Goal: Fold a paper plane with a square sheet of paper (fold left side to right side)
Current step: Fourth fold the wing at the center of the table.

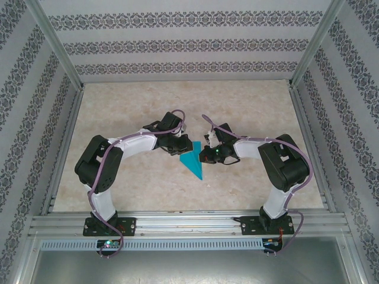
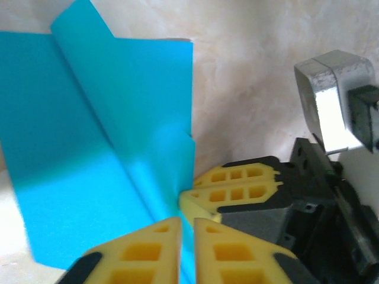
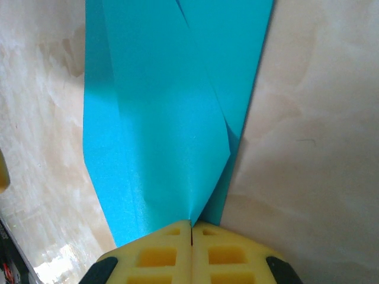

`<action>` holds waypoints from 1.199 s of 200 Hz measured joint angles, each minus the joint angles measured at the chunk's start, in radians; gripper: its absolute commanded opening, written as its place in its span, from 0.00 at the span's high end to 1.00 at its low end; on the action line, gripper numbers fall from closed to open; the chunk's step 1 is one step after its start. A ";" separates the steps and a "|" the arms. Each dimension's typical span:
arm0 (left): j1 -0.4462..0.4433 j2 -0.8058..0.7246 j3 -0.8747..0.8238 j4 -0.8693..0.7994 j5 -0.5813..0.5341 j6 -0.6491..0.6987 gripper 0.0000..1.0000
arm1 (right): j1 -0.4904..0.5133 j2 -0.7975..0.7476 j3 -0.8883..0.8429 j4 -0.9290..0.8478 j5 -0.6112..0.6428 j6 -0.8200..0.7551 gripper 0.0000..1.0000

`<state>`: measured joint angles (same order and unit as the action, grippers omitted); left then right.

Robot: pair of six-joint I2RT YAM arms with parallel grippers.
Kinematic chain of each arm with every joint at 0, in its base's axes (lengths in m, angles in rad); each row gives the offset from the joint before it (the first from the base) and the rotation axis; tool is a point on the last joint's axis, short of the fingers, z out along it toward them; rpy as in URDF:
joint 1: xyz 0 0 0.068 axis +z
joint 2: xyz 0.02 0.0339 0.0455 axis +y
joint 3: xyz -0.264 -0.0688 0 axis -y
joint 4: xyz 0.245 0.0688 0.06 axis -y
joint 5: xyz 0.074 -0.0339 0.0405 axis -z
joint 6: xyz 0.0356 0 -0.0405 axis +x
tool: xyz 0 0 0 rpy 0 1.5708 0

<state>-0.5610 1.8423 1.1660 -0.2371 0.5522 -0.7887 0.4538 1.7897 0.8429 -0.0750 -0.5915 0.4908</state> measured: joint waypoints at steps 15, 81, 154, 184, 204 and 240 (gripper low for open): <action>0.000 0.029 0.010 0.020 0.035 0.000 0.99 | 0.000 0.000 0.002 -0.002 0.000 0.000 1.00; 0.000 0.150 0.065 0.048 0.111 0.000 1.00 | 0.000 0.003 0.006 -0.011 0.000 -0.001 1.00; 0.000 0.163 0.067 0.043 0.082 0.008 1.00 | 0.000 0.009 0.020 -0.030 0.000 -0.019 1.00; 0.000 0.172 0.049 0.044 0.065 0.008 1.00 | 0.000 0.014 0.027 -0.038 -0.001 -0.024 1.00; 0.005 0.176 0.042 0.051 0.065 0.008 1.00 | 0.000 0.016 0.029 -0.038 -0.001 -0.027 1.00; 0.006 0.176 0.034 0.064 0.069 0.008 1.00 | 0.000 0.018 0.031 -0.042 -0.003 -0.027 1.00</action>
<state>-0.5545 2.0186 1.1995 -0.1726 0.6212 -0.7811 0.4534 1.8072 0.8742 -0.1165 -0.5945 0.4637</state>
